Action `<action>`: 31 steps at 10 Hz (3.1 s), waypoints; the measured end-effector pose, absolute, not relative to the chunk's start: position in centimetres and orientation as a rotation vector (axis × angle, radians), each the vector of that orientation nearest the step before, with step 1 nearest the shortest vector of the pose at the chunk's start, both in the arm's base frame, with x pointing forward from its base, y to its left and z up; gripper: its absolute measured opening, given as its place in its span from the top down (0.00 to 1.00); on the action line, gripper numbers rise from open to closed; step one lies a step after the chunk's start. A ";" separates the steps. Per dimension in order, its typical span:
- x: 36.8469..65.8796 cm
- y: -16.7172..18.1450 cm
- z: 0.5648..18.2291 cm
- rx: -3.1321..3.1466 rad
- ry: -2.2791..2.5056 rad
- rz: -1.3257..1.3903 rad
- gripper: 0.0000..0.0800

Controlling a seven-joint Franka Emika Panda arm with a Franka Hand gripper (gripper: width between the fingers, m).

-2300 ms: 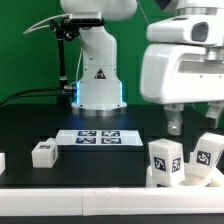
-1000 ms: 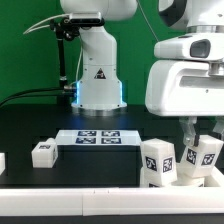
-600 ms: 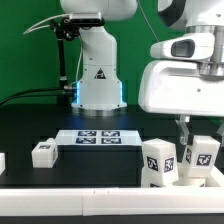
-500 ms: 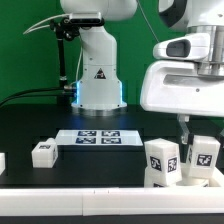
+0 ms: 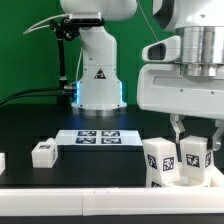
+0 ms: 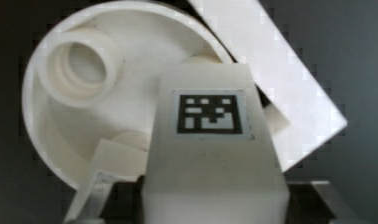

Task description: Assemble stool

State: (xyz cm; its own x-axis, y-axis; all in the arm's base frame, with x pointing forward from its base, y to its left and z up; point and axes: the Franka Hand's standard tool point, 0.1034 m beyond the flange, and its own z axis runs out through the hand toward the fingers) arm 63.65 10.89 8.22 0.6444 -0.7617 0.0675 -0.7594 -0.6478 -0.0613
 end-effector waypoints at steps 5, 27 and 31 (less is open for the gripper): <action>63.6 10.5 8.3 -2.406 1.945 -0.069 0.58; 63.7 12.0 9.8 -2.921 0.717 -0.119 0.19; 63.9 10.6 9.8 -3.031 0.329 -0.256 0.19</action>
Offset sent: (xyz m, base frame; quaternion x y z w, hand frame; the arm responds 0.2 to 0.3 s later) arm 0.0000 0.0000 0.0000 0.0000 0.0000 0.1296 0.9916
